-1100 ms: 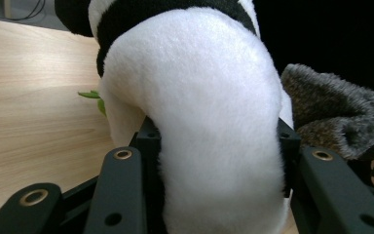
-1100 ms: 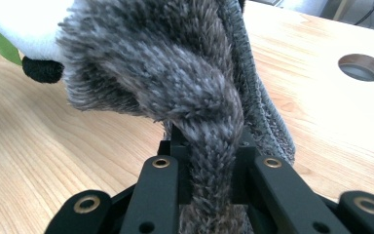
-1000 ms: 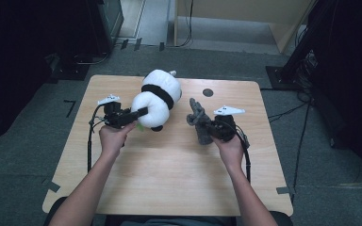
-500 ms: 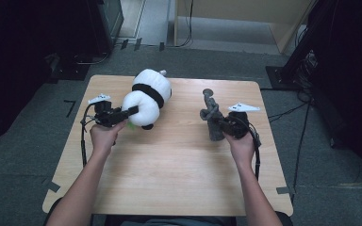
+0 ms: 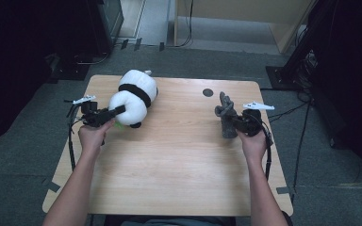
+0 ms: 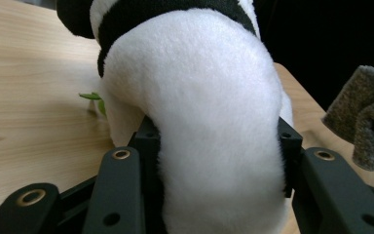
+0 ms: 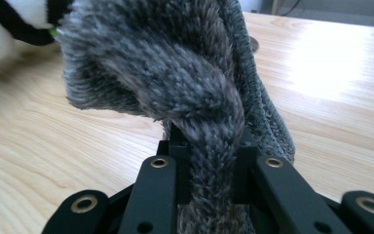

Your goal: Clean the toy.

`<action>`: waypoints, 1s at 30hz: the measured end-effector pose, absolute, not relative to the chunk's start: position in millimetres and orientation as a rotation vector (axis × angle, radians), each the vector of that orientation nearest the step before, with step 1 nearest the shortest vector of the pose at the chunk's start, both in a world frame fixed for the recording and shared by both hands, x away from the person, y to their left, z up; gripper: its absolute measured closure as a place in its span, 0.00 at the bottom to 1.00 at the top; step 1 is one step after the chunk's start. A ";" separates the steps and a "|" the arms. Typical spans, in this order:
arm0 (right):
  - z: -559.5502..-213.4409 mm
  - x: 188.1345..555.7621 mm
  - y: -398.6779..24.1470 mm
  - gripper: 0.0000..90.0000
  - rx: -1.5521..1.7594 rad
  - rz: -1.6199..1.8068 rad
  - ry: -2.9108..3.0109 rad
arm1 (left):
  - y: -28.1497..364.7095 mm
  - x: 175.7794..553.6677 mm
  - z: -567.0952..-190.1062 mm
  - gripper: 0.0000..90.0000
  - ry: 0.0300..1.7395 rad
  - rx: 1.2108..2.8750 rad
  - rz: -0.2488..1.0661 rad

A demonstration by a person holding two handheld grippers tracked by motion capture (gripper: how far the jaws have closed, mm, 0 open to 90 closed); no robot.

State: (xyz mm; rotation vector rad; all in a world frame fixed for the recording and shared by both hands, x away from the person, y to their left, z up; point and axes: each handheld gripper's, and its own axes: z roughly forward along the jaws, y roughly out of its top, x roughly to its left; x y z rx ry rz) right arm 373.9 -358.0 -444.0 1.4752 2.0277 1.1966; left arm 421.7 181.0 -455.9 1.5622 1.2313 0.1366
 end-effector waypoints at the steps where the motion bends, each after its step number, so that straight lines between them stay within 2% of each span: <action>1: -445.3 374.8 -359.5 0.87 1.480 1.194 2.028 | 183.7 422.3 -457.1 0.60 1.242 1.563 0.142; 10: -466.9 387.6 -370.6 0.85 1.530 1.138 2.036 | 199.5 429.7 -471.9 0.58 1.273 1.558 0.098; 19: -489.1 399.7 -376.1 0.83 1.587 1.095 2.045 | 200.4 432.1 -479.2 0.49 1.267 1.630 0.170; 25: -500.7 404.9 -377.0 0.80 1.610 1.064 2.075 | 201.5 433.2 -480.8 0.33 1.263 1.637 0.179; 30: -504.5 406.9 -376.3 0.71 1.610 1.057 2.086 | 200.2 435.4 -479.8 0.20 1.250 1.664 0.186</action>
